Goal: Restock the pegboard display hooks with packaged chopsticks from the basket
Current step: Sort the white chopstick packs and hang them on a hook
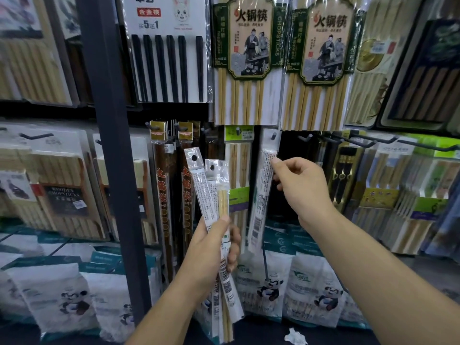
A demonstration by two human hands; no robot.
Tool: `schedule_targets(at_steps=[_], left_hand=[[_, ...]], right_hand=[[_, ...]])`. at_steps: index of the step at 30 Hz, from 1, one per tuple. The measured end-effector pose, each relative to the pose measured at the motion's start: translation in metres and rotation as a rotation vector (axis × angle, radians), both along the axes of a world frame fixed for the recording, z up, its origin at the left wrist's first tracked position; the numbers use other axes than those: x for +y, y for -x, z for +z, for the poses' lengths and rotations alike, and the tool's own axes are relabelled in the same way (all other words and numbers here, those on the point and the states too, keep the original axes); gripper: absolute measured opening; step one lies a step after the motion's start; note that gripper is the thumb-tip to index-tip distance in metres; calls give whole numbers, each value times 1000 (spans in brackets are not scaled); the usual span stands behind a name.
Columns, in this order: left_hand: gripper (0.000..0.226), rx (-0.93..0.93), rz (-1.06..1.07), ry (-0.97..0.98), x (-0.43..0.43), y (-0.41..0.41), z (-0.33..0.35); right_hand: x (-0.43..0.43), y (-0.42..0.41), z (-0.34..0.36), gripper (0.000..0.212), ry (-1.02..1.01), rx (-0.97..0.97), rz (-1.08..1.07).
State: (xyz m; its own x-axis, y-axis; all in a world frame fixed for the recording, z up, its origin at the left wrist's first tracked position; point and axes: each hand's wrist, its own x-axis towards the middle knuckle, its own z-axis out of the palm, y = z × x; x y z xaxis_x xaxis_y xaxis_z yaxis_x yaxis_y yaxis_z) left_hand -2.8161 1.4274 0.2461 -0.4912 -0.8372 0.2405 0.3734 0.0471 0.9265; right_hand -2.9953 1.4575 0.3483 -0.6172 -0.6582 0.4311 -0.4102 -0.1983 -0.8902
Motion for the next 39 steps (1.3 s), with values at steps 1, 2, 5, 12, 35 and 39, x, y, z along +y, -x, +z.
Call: schedule_targets(at_steps=[1,2,5,12,35,39], left_hand=[[36,-5,2,7,0,0,0],[33,-1,1,8,1,0,0],[35,28,-32,-15,2,2,0],[29,-17,-34,46,9,3,4],[31,-30,60,82,5,5,-1],[23,-47,70,98,5,5,0]], right_hand=[[1,0,-2,29,7,-11,-31],[3,-1,-3,27,10,-17,-48],[10,-11,-9,24,-17,30,63],[17,-40,-22,14,-107,70,333],[10,-15,18,25,89,-92,117],[6,-14,19,30,74,-102,103]])
